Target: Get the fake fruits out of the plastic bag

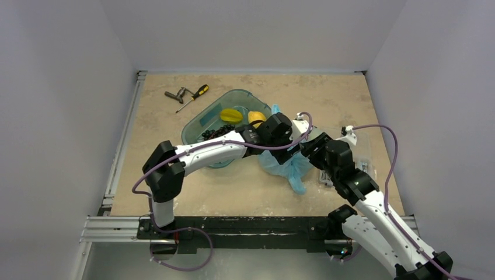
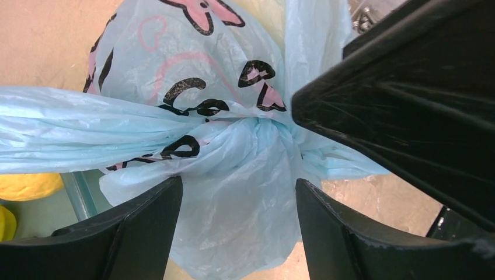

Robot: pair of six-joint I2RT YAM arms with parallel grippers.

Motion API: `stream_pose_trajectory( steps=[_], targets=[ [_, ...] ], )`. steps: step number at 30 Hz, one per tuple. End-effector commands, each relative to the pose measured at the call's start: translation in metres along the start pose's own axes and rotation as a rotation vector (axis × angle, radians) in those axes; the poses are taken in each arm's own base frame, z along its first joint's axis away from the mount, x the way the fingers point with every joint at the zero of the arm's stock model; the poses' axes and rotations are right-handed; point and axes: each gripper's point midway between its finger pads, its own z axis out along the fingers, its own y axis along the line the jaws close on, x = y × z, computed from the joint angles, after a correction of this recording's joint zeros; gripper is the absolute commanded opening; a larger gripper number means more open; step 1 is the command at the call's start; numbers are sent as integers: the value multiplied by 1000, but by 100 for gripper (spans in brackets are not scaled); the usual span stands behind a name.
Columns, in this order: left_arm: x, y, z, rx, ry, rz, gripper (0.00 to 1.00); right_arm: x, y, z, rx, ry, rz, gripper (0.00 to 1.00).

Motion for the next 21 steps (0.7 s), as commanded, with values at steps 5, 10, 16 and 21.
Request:
stream_pose_trajectory(
  steps=[5, 10, 16, 21],
  targets=[
    [17, 8, 23, -25, 85, -6, 66, 8, -4, 6, 45, 23, 110, 53],
    [17, -2, 27, 19, 98, -53, 41, 17, -12, 12, 77, 47, 106, 53],
    [13, -13, 25, 72, 86, -93, 13, 29, -13, 17, 82, 97, 120, 51],
    [7, -14, 19, 82, 70, -96, 4, 23, -19, 10, 117, 77, 116, 52]
  ],
)
